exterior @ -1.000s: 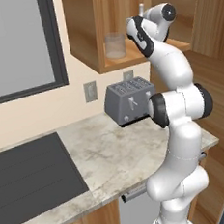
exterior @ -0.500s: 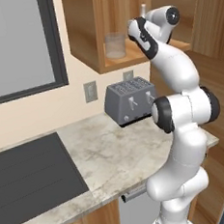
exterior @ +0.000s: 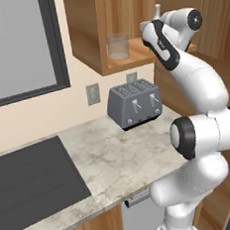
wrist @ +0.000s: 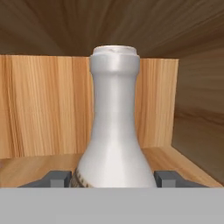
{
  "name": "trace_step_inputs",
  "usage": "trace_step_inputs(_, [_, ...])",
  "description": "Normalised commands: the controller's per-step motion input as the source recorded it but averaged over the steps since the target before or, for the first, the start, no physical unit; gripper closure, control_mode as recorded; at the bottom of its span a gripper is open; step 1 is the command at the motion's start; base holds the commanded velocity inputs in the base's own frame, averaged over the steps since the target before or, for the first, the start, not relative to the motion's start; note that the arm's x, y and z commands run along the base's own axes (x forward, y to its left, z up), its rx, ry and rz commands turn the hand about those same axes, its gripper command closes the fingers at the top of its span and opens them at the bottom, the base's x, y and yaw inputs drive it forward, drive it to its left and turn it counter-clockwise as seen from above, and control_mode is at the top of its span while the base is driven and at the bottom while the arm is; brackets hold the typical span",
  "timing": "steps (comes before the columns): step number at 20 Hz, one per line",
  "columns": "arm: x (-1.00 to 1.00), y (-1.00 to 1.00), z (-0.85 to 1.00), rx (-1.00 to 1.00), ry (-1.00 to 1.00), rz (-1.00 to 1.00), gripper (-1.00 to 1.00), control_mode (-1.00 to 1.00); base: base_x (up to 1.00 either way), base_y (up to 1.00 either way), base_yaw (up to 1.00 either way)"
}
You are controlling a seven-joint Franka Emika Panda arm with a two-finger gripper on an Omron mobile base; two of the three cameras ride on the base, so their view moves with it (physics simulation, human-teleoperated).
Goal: There is a bowl on the dining counter. Grab a lemon wedge from the fridge and place it in the bowl. Then get the liquor bottle and glass cup from the cabinet and place them next to the bowl.
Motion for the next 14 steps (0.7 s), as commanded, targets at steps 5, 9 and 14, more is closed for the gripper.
trace_step_inputs(5, [-1.00, 0.00, 0.16, 0.02, 0.00, 0.00, 1.00, -1.00, 0.00, 0.00, 0.00])
trace_step_inputs(9, [-1.00, 0.00, 0.07, 0.01, 0.00, 0.00, 1.00, -1.00, 0.00, 0.00, 0.00])
trace_step_inputs(14, [-1.00, 0.00, 0.00, 0.00, 0.00, 0.00, 1.00, -1.00, 0.00, 0.00, 0.00])
